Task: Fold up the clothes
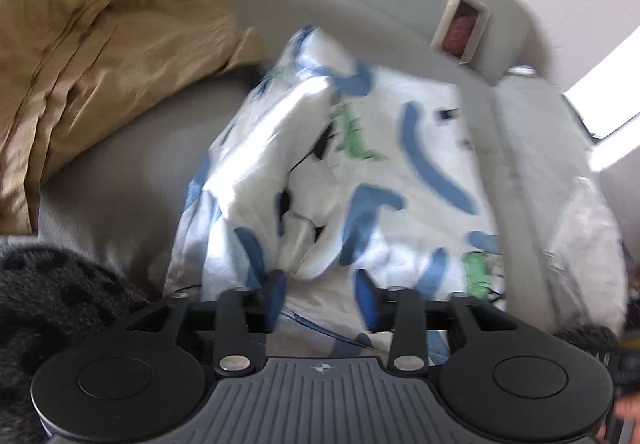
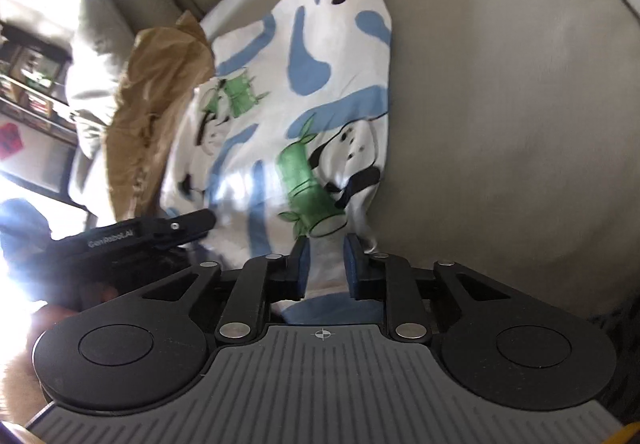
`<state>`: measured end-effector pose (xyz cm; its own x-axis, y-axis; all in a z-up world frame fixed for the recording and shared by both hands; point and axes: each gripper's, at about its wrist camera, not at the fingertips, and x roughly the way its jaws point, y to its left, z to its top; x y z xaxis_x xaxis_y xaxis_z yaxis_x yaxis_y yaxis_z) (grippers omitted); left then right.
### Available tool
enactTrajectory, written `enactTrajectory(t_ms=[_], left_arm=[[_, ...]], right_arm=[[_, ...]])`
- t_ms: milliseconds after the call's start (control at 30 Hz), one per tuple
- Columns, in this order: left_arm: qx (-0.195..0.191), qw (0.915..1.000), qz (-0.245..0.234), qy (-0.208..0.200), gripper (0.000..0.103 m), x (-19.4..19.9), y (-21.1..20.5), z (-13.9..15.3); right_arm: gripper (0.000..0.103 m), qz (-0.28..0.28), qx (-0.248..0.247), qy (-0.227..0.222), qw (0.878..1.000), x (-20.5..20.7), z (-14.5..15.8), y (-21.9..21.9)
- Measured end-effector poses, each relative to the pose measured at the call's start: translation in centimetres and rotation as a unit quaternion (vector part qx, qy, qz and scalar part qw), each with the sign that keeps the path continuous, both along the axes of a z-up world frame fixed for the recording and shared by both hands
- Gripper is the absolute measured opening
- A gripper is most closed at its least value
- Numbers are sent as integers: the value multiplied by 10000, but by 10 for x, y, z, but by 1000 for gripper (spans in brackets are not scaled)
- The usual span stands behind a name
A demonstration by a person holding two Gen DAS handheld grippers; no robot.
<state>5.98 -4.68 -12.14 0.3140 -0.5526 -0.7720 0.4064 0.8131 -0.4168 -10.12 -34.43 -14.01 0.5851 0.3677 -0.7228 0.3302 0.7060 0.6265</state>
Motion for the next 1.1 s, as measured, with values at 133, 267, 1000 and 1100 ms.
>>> enactTrajectory(t_ms=[133,267,1000,1100], left_arm=[[-353,9975,95,-607,63,-2,12,23],[325,9888,575,-1338,76,12,3,33],[527,9965,-648,37,13,93,-34,-38],[183,9982,-494,296,8,96,-25,-43]], right_arm=[[54,15,374,-334,9987,-22,17,-15],[58,-144,962,-493,9940,-38,18,-27],[58,-932,1439,-753,9823,-33,-5,-61],[58,-1107,1590,-774,9780,-30,-11,-73]])
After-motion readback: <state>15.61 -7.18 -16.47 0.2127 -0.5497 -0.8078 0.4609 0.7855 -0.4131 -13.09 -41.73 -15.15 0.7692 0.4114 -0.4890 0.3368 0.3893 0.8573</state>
